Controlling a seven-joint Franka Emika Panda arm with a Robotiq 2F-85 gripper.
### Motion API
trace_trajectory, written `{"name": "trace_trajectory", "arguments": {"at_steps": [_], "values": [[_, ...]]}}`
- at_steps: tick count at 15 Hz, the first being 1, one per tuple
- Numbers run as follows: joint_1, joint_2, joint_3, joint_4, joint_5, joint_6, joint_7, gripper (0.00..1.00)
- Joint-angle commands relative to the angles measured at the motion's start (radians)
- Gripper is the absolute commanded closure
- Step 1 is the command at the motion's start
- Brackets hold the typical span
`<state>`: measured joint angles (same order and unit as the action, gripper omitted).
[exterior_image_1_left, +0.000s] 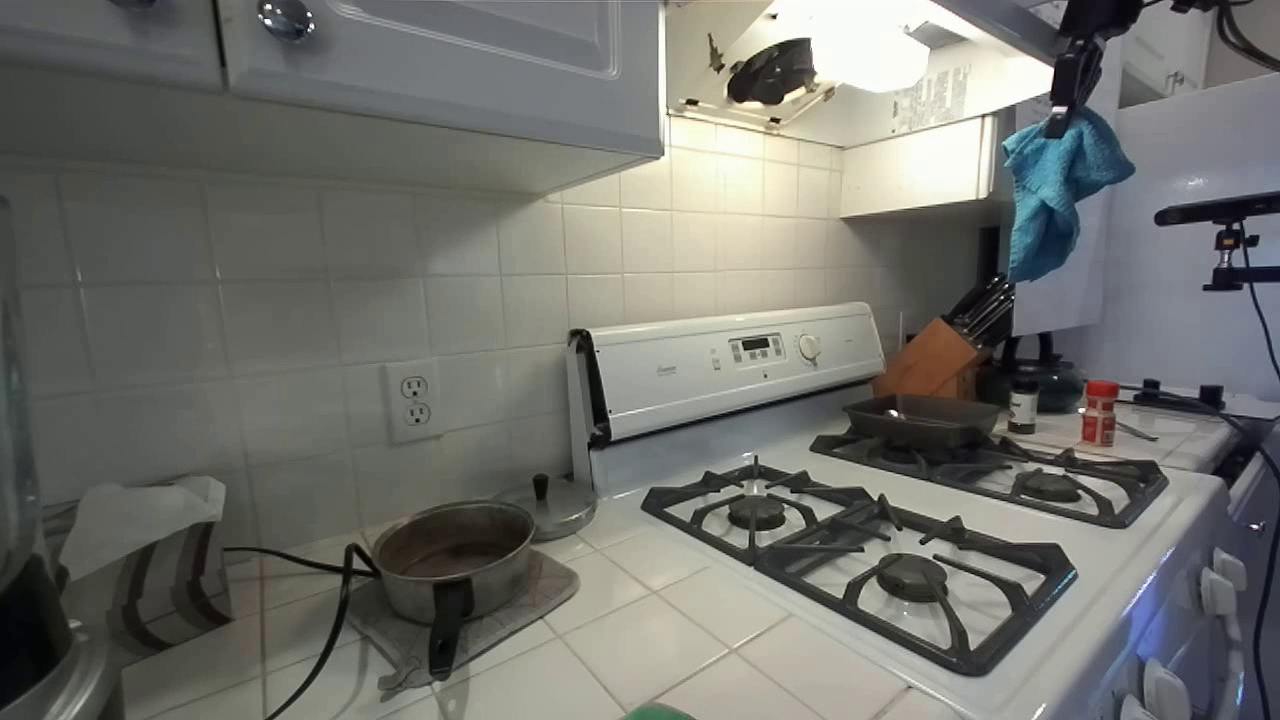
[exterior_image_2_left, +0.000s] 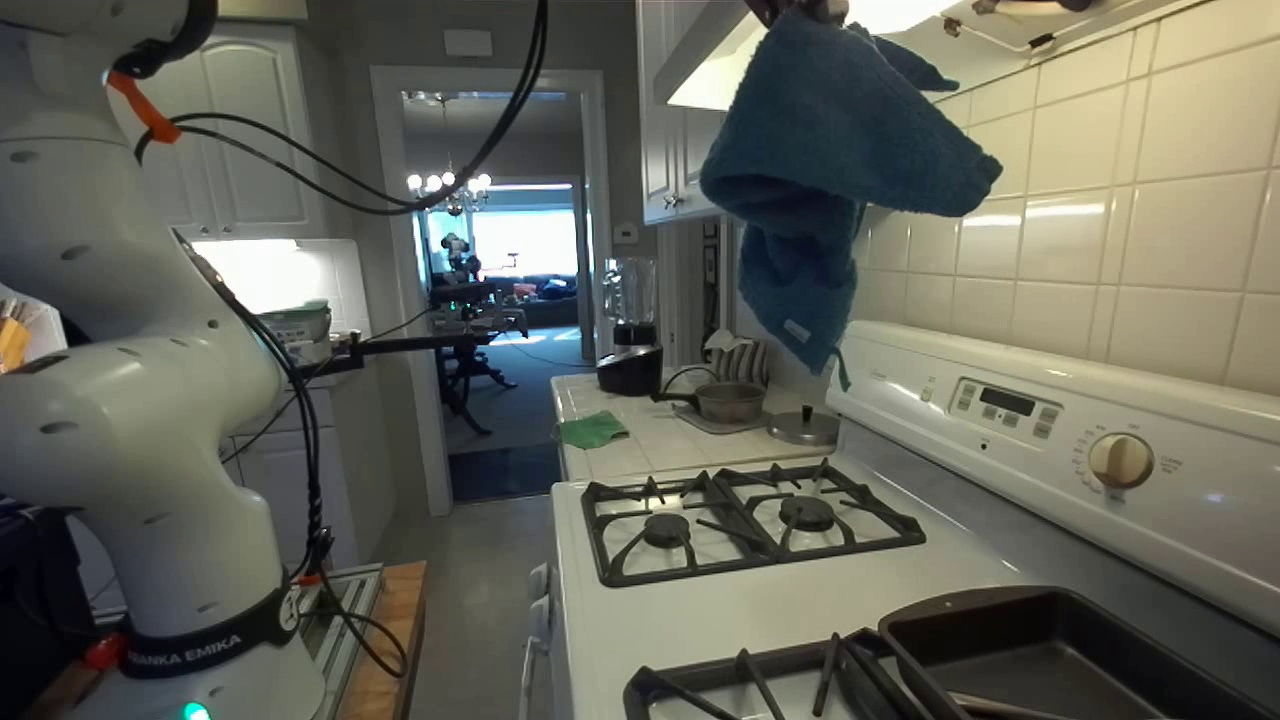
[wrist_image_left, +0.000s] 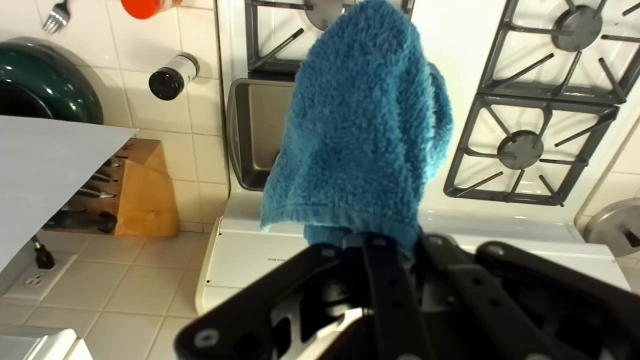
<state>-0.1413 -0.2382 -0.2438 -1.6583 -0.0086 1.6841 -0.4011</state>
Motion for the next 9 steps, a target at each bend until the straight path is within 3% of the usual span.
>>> {"name": "trace_trajectory", "arguments": {"at_steps": [1, 9], "values": [[0.005, -0.036, 0.021, 0.011, -0.009, -0.073, 0.036, 0.98], [0.001, -0.083, 0.06, 0.035, -0.087, -0.173, 0.137, 0.98]]}}
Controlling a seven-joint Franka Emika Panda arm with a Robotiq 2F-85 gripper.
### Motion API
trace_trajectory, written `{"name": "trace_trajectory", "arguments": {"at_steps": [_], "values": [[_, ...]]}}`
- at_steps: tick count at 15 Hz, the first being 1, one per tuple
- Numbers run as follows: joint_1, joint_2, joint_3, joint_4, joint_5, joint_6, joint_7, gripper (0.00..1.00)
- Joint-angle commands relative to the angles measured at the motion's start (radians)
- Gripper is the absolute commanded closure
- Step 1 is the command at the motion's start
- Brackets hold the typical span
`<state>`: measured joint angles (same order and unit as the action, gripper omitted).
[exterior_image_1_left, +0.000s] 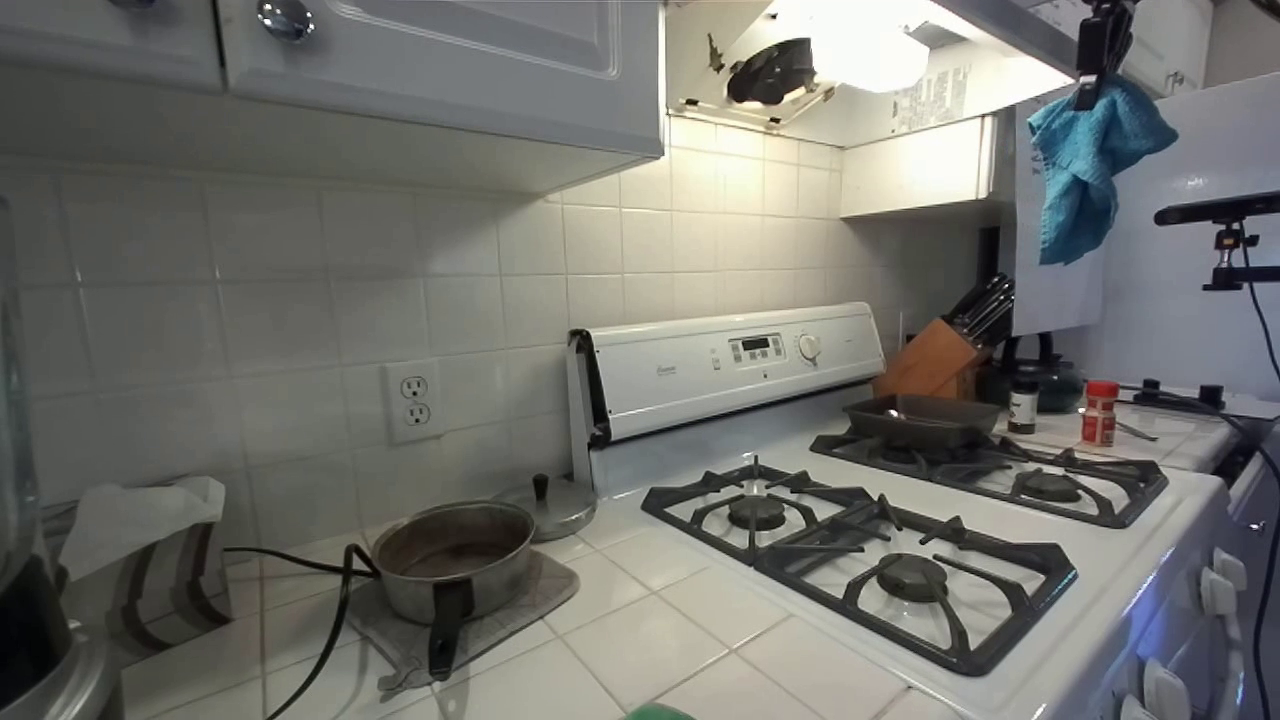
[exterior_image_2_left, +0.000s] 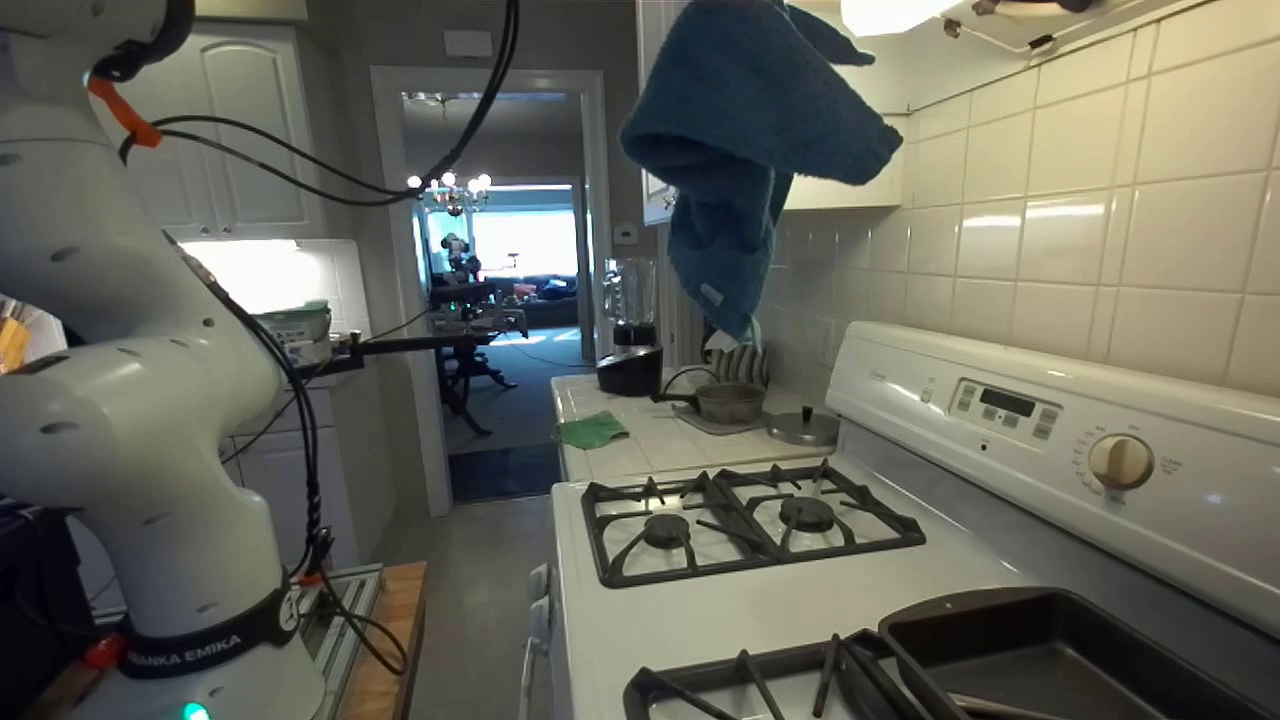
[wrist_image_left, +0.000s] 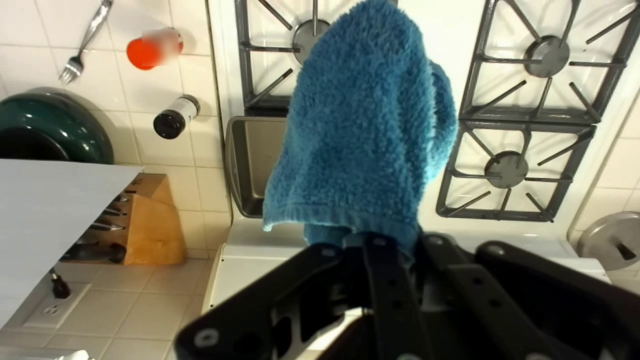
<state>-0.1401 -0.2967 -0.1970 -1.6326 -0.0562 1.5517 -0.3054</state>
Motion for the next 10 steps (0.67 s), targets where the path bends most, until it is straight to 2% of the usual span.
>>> {"name": "trace_trajectory", "arguments": {"at_steps": [1, 2, 10], "values": [[0.001, -0.03, 0.011, 0.011, -0.037, -0.031, 0.047, 0.98], [0.008, -0.01, -0.003, 0.007, -0.013, -0.015, 0.017, 0.93], [0.008, -0.02, -0.002, 0.007, -0.014, -0.015, 0.028, 0.93]]}}
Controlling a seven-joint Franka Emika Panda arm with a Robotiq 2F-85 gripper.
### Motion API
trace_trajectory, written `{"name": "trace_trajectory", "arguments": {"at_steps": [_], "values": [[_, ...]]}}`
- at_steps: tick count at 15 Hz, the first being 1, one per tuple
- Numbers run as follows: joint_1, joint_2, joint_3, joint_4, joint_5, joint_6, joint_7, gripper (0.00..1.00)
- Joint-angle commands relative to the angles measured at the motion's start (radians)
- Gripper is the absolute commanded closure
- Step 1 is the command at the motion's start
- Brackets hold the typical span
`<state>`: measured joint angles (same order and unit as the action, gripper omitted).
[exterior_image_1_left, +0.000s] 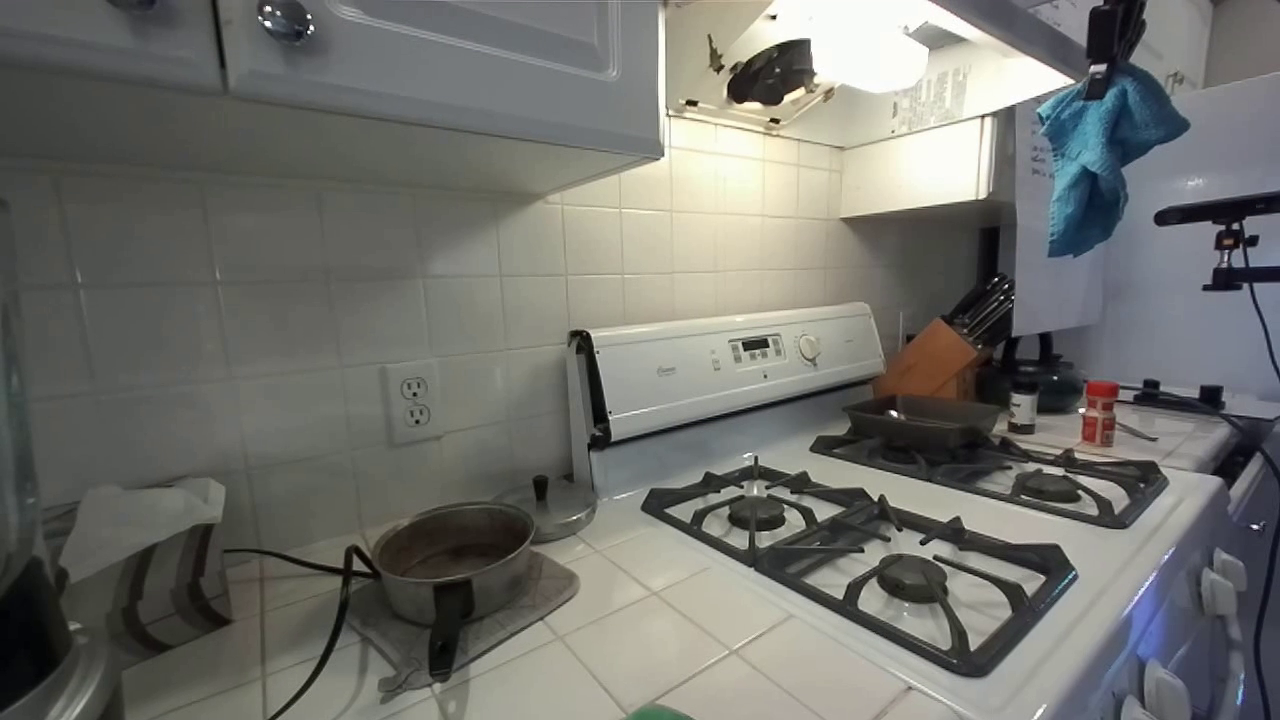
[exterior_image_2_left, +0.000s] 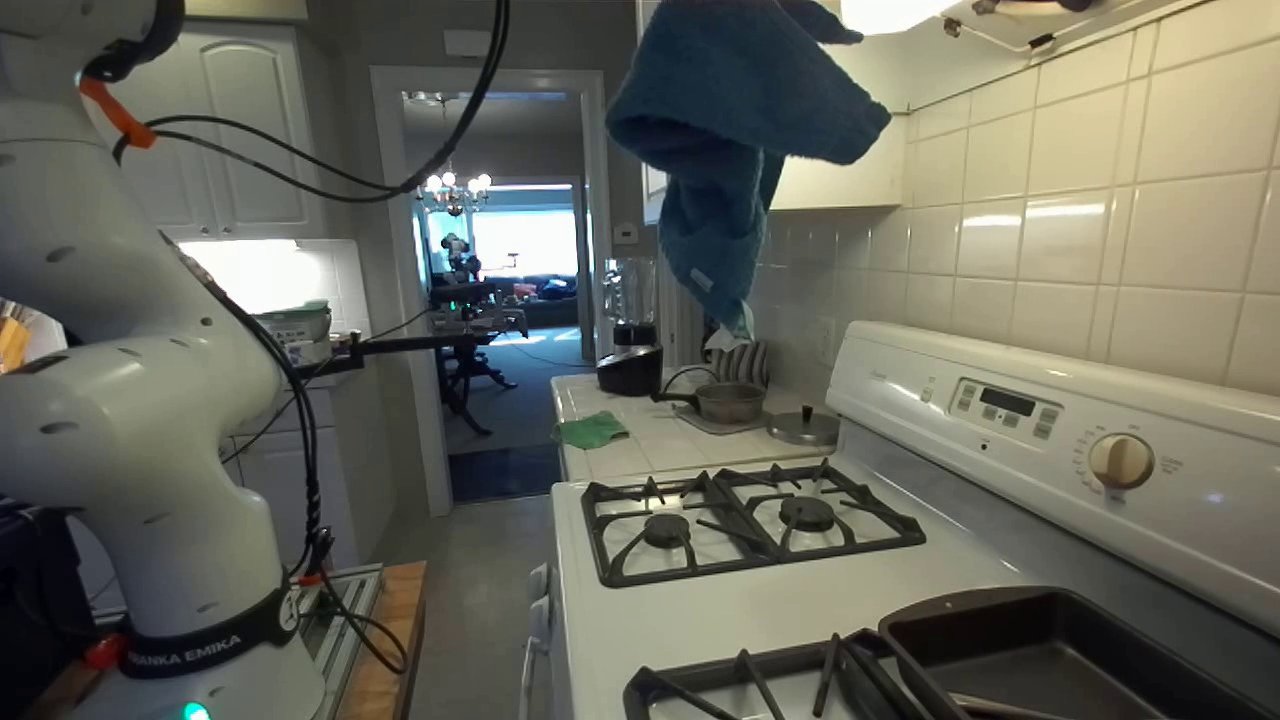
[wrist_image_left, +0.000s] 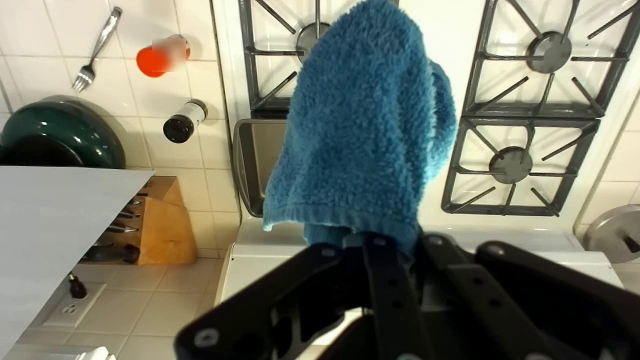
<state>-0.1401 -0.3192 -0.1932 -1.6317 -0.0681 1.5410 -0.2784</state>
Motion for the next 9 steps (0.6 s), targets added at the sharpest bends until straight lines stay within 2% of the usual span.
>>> {"name": "trace_trajectory", "arguments": {"at_steps": [1, 2, 9], "values": [[0.008, 0.003, -0.006, 0.006, -0.002, -0.004, 0.001, 0.93], [0.008, 0.003, -0.006, 0.006, -0.002, -0.004, 0.001, 0.98], [0.041, -0.014, 0.014, -0.031, 0.015, -0.037, -0.01, 0.98]]}}
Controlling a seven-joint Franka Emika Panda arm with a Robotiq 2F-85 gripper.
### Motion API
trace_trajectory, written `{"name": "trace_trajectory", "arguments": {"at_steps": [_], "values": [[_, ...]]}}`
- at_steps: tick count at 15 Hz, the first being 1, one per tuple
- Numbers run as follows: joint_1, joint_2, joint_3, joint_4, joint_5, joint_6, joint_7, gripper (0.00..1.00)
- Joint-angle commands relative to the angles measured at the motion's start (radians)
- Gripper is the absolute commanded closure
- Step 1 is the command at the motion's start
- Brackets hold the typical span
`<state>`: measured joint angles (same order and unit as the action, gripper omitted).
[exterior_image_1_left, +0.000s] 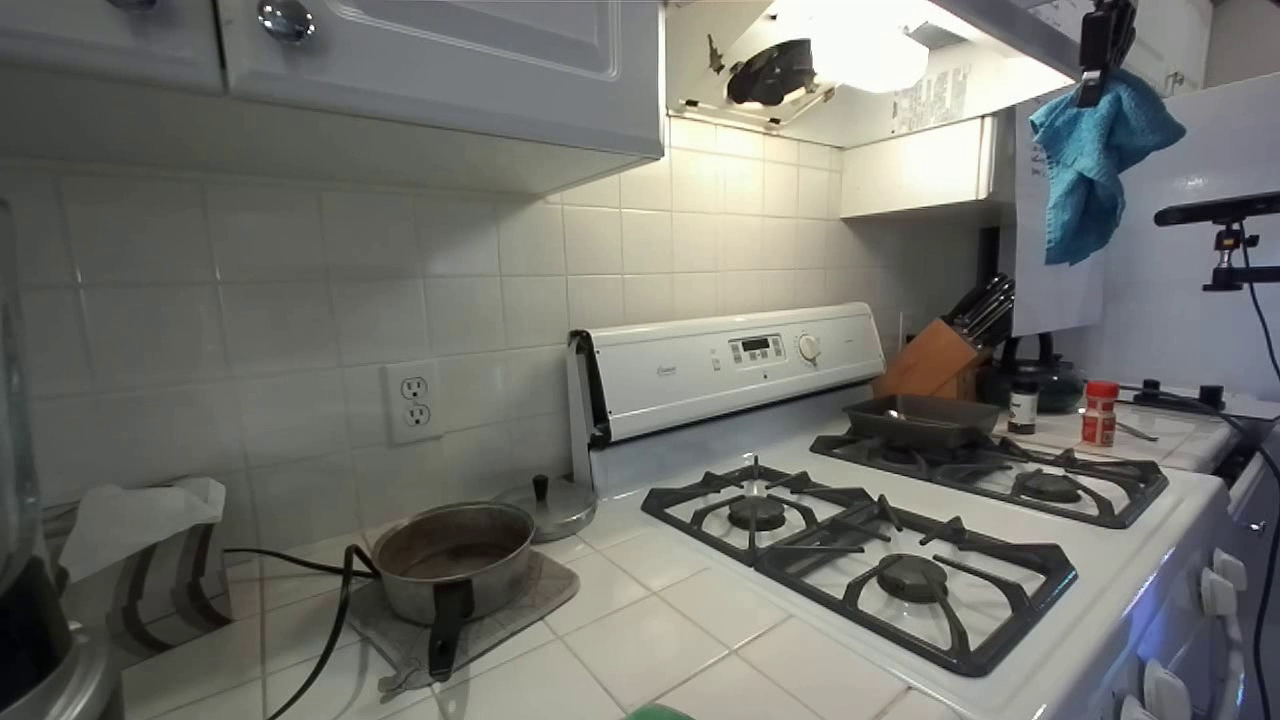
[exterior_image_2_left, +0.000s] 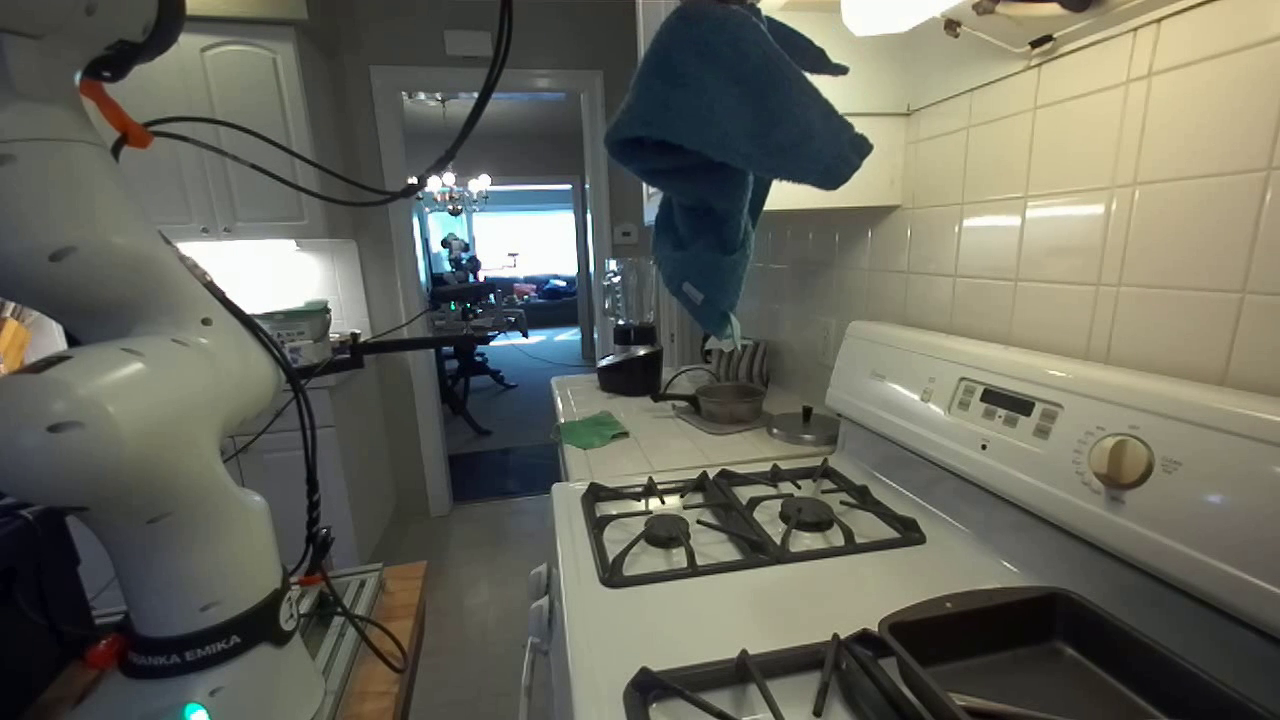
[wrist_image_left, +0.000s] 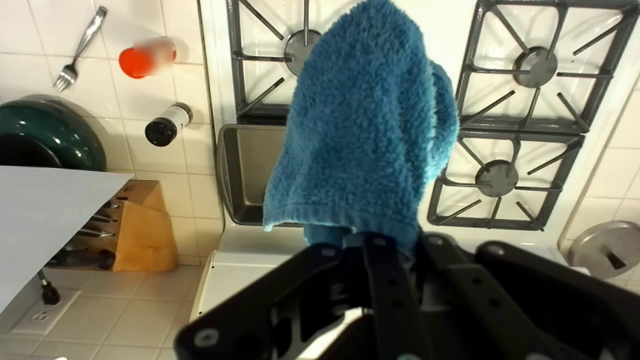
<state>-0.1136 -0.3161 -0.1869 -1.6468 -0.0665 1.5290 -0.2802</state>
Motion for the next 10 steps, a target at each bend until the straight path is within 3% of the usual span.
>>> {"name": "trace_trajectory", "arguments": {"at_steps": [1, 10], "values": [[0.02, -0.02, 0.013, -0.019, 0.014, -0.033, -0.007, 0.98], [0.053, -0.052, 0.06, -0.085, 0.011, -0.077, 0.014, 0.98]]}}
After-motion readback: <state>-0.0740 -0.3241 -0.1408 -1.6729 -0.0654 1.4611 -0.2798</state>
